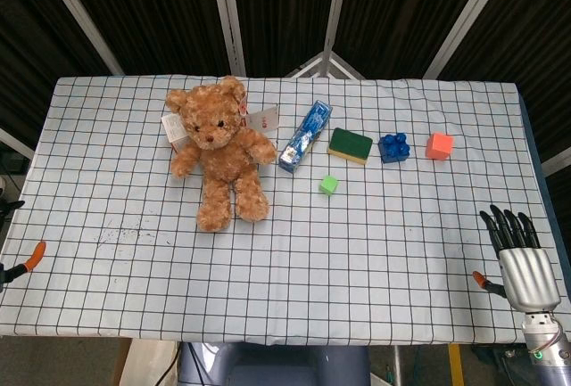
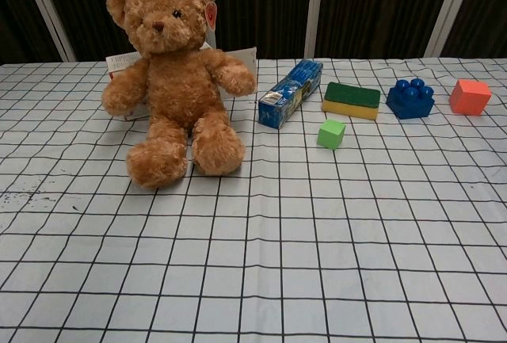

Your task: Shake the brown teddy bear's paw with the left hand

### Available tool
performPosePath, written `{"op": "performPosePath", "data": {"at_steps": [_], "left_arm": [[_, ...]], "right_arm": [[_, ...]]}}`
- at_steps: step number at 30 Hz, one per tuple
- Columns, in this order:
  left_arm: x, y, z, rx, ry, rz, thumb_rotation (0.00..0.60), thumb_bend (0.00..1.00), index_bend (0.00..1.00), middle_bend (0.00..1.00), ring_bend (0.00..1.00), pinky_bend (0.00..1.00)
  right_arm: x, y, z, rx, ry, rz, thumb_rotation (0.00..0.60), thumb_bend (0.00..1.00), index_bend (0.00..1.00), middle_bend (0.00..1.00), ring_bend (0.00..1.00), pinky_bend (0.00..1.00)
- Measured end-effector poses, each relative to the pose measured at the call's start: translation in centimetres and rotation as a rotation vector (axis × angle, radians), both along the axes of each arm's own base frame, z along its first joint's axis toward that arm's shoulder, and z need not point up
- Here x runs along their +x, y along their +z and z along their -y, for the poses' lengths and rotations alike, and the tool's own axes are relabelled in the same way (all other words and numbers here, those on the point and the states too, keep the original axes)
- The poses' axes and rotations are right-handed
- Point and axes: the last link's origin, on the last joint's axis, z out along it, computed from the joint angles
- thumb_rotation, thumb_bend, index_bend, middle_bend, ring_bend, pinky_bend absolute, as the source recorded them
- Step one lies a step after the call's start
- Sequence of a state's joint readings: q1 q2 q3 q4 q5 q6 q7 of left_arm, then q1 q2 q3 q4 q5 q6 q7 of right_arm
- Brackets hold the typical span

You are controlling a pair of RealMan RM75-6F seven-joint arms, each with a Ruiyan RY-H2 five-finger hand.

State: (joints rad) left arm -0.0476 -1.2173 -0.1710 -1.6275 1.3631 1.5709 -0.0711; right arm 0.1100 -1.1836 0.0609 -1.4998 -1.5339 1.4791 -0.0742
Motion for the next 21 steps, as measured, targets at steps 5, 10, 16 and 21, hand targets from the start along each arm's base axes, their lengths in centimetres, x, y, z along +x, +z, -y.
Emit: {"op": "performPosePath", "data": {"at_steps": [5,10,16,21], "left_arm": [[-0.02,0.0,-0.01,-0.004,0.001,-0.001,0.6,0.39,0.22,0.05,0.0,0.0],[0.18,0.02,0.12,-0.003,-0.01,0.004,0.6,0.39,0.22,0.05,0.0,0.0],[0.28,0.06,0.15,0.001,-0.014,0.003,0.6,0.39,0.22,0.05,0.0,0.0],[0.23,-0.28,0.12,-0.016,-0.004,-0.003,0.6,0.39,0.22,0.05,0.0,0.0]], "right_arm": [[0.01,0.03,-0.15,-0.003,0.0,-0.003,0.6,0.1,0.0,0.0,0.0,0.0],[0.01,0.09,-0.38,-0.003,-0.001,-0.006,0.6,0.1,0.0,0.0,0.0,0.0],[-0.08,0.17,-0.29,-0.008,-0.009,-0.003,0.6,0.1,0.0,0.0,0.0,0.0],[-0.24,0.09,-0.31,0.002,-0.016,-0.007,0.6,0.1,0.0,0.0,0.0,0.0]]}}
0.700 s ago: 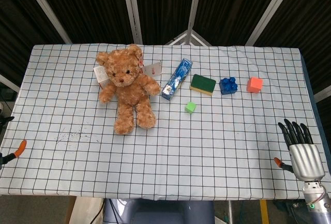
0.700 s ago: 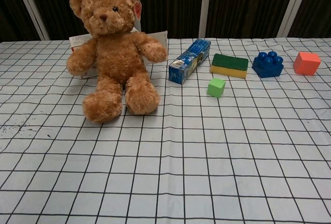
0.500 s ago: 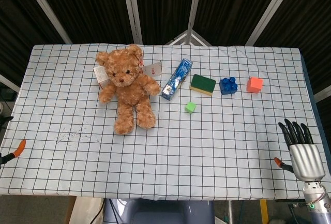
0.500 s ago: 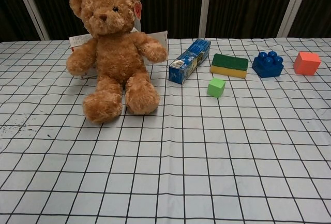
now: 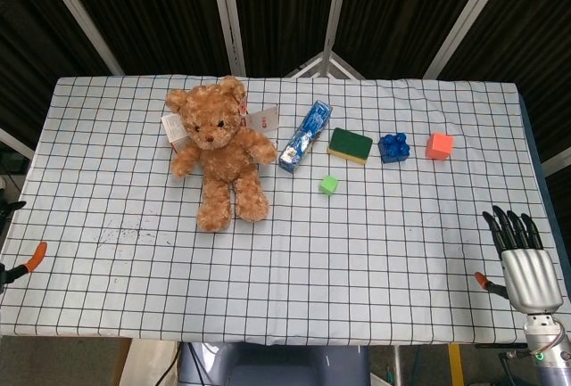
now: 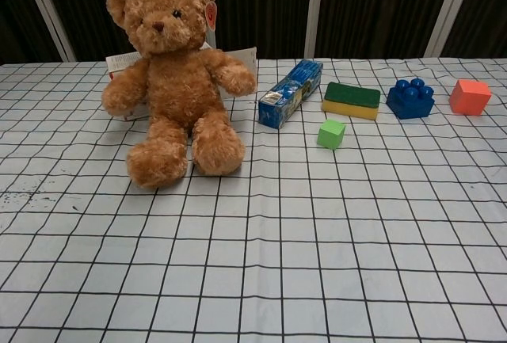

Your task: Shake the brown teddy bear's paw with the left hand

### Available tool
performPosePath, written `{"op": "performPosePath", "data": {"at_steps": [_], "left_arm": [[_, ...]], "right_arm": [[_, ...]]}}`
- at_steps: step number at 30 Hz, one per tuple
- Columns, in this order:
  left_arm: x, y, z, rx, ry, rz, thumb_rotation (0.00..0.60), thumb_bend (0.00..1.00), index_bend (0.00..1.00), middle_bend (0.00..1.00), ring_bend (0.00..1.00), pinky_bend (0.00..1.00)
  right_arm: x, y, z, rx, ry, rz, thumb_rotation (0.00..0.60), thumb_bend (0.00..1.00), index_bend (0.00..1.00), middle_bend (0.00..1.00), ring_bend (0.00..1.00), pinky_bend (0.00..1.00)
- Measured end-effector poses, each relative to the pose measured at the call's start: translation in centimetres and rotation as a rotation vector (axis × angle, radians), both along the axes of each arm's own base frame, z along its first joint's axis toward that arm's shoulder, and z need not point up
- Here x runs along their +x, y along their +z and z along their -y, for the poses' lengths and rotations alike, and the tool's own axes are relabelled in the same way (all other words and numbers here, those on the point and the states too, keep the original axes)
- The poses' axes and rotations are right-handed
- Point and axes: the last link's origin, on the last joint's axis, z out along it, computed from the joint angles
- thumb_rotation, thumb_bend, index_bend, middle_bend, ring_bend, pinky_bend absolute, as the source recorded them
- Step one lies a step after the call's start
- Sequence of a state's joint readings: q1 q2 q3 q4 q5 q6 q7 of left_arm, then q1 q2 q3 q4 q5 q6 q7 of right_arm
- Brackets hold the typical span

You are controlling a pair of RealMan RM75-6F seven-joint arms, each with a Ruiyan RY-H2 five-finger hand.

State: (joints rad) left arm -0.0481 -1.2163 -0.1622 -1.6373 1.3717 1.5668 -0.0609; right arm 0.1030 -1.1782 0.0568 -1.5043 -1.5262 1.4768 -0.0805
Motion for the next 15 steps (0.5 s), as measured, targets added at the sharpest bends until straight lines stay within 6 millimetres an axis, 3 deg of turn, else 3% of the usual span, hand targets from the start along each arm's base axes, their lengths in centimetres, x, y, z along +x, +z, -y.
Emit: {"op": "performPosePath", "data": {"at_steps": [7,12,15], "left_arm": [[0.3,-0.7,-0.4,-0.069,-0.027,0.055,0.6,0.37,0.22,0.05,0.0,0.0],[1.1,-1.6,-1.9,-0.169,-0.091,0.254,0.6,0.34,0.22,0.06,0.0,0.0],[1.5,-2.3,-3.3,-0.224,-0.121,0.425,0.6,0.34,0.25,0.11,0.0,0.0]], "right_arm": [[-0.1,0.0,-0.1,0.009,-0.008,0.013,0.6,0.1,0.0,0.0,0.0,0.0],[-0.2,-0.3,0.2,0.03,-0.018,0.012,0.6,0.1,0.0,0.0,0.0,0.0],[-0.2,-0.4,0.2,0.035,-0.019,0.013,0.6,0.1,0.0,0.0,0.0,0.0]]}}
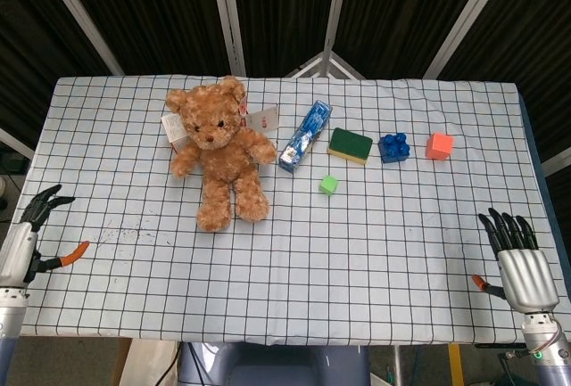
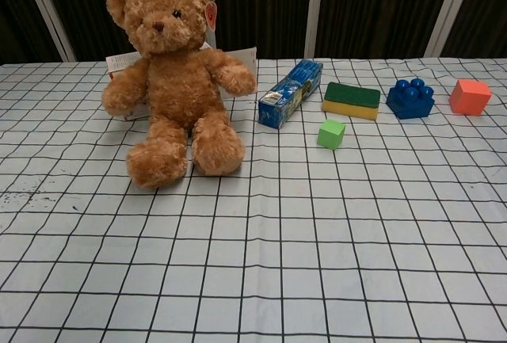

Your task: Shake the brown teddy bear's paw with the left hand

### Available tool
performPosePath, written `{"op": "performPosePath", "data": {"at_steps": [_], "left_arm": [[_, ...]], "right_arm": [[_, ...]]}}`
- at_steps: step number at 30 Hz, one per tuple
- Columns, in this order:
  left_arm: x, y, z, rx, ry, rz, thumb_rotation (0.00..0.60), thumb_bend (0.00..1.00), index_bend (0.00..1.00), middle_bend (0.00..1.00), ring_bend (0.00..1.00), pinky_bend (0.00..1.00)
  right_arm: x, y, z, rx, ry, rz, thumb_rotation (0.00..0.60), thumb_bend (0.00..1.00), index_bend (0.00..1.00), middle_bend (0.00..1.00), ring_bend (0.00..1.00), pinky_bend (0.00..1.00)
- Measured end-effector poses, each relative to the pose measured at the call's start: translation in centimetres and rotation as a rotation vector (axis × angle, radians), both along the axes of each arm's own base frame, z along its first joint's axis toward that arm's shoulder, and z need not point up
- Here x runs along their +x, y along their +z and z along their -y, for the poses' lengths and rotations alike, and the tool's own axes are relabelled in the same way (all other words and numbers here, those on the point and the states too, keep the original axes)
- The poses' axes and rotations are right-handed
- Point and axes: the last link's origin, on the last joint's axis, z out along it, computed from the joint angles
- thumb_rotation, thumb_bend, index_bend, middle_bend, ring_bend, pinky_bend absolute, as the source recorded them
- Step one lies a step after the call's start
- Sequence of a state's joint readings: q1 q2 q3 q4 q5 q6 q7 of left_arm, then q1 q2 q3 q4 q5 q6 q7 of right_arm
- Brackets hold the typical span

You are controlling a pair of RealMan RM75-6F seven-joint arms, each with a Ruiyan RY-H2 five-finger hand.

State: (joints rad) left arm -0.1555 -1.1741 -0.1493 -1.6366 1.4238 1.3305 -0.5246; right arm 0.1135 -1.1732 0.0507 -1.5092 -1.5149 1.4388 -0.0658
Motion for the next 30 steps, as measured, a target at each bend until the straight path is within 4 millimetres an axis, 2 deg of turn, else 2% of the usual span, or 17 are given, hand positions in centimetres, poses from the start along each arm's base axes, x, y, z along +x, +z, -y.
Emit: {"op": "performPosePath", "data": {"at_steps": [3,7,11,16,22,26,30], "left_arm": [[0.5,-1.1,-2.5,-0.058,-0.007,0.17,0.6,0.34,0.28,0.14,0.0,0.0],[1.1,-2.8,-5.1,-0.058,0.012,0.315,0.6,0.35,0.28,0.14,0.0,0.0],[1.8,-5.7,-7.2,-0.045,0.04,0.412,0.6,0.38,0.28,0.14,0.0,0.0],[1.9,-7.9,-8.4,-0.026,0.056,0.466,0.6,0.38,0.28,0.14,0.0,0.0],[1.2,-12.4,-9.9,0.031,0.084,0.521,0.6,0.38,0.28,0.18,0.0,0.0],[2.2,-15.6,-10.6,0.053,0.092,0.589,0.6,0.39,0.3,0.19,0.0,0.0],[3.3,-17.1,-11.2,0.062,0.088,0.629,0.6,0.41,0.31,0.2,0.0,0.0]], "right_arm": [[-0.1,-0.1,0.1,0.005,-0.008,0.003,0.6,0.1,0.0,0.0,0.0,0.0],[-0.3,-0.2,0.2,0.019,-0.017,0.003,0.6,0.1,0.0,0.0,0.0,0.0],[-0.3,-0.3,0.4,0.03,-0.016,0.006,0.6,0.1,0.0,0.0,0.0,0.0],[-0.5,-0.3,0.5,0.038,-0.021,0.016,0.6,0.1,0.0,0.0,0.0,0.0],[-0.8,-0.2,0.7,0.048,-0.031,0.025,0.6,0.1,0.0,0.0,0.0,0.0],[-0.8,-0.1,0.7,0.048,-0.029,0.028,0.6,0.1,0.0,0.0,0.0,0.0],[-0.8,0.0,0.6,0.045,-0.027,0.033,0.6,0.1,0.0,0.0,0.0,0.0]]}}
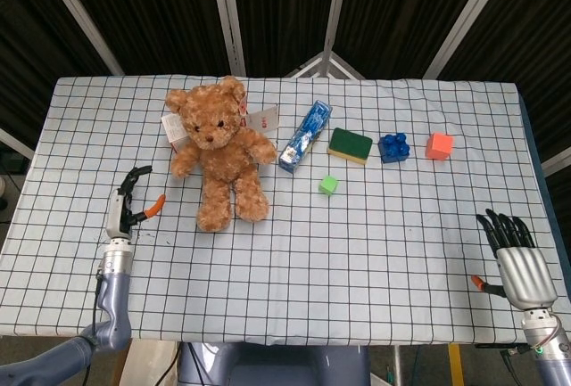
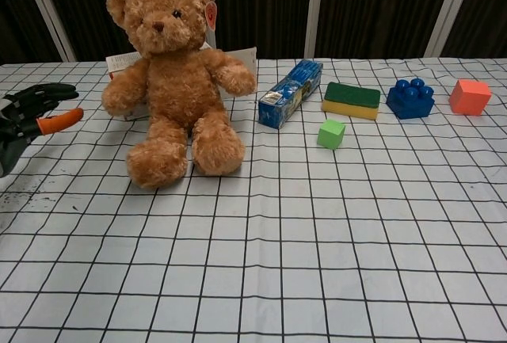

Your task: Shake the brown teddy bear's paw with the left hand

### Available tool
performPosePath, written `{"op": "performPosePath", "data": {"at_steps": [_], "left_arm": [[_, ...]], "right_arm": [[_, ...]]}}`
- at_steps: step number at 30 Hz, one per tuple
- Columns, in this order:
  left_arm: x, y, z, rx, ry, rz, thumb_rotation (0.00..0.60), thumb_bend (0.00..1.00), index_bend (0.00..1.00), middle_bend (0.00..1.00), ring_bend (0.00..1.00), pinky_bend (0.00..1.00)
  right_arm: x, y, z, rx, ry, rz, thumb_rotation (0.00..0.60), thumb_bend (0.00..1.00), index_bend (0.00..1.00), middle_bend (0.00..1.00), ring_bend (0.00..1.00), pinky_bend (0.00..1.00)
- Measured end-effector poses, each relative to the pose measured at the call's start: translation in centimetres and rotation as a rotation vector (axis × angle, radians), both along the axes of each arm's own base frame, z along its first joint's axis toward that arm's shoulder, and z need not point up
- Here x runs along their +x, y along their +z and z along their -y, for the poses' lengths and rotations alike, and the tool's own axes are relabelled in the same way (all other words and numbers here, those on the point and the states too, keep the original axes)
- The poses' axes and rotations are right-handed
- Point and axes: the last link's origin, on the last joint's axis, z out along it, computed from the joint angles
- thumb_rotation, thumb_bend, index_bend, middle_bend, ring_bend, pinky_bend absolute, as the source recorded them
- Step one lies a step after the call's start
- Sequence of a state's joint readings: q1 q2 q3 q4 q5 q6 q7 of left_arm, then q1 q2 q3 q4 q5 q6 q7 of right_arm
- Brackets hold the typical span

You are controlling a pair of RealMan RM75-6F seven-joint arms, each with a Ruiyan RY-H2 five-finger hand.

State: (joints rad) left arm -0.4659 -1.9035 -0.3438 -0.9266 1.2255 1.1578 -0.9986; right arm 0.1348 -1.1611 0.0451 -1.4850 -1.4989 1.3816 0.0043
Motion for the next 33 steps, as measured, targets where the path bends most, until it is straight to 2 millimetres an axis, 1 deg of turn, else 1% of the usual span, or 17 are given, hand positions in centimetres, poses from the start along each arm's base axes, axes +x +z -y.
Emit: {"op": "performPosePath", "data": {"at_steps": [5,11,13,18,24,29,33], "left_arm": [[1.7,-1.4,-0.7,0.014,-0.011,0.037,0.6,0.43,0.32,0.22,0.0,0.0],[3.0,-2.1,-1.1,0.054,-0.001,0.088,0.6,0.44,0.32,0.22,0.0,0.0],[3.1,-2.3,-1.1,0.064,0.004,0.092,0.6,0.43,0.31,0.21,0.0,0.0],[3.0,-2.5,-1.3,0.08,0.019,0.106,0.6,0.38,0.28,0.18,0.0,0.0],[3.0,-2.6,-2.1,0.085,0.033,0.105,0.6,0.38,0.27,0.18,0.0,0.0],[3.4,-2.9,-2.9,0.09,0.055,0.119,0.6,0.38,0.27,0.18,0.0,0.0],[3.5,-3.1,-3.2,0.092,0.072,0.115,0.6,0.4,0.27,0.18,0.0,0.0]], "right_arm": [[-0.1,0.1,0.0,-0.002,0.0,0.002,0.6,0.1,0.0,0.0,0.0,0.0],[-0.1,0.1,0.0,-0.001,0.001,0.002,0.6,0.1,0.0,0.0,0.0,0.0],[-0.1,0.1,0.0,0.001,0.0,0.002,0.6,0.1,0.0,0.0,0.0,0.0],[0.0,0.0,0.0,0.006,0.0,0.002,0.6,0.1,0.0,0.0,0.0,0.0],[-0.1,-0.1,0.0,0.014,-0.005,-0.001,0.6,0.1,0.0,0.0,0.0,0.0],[-0.1,-0.2,0.1,0.017,-0.009,-0.001,0.6,0.1,0.0,0.0,0.0,0.0],[-0.2,-0.2,0.1,0.02,-0.012,-0.001,0.6,0.1,0.0,0.0,0.0,0.0]]}}
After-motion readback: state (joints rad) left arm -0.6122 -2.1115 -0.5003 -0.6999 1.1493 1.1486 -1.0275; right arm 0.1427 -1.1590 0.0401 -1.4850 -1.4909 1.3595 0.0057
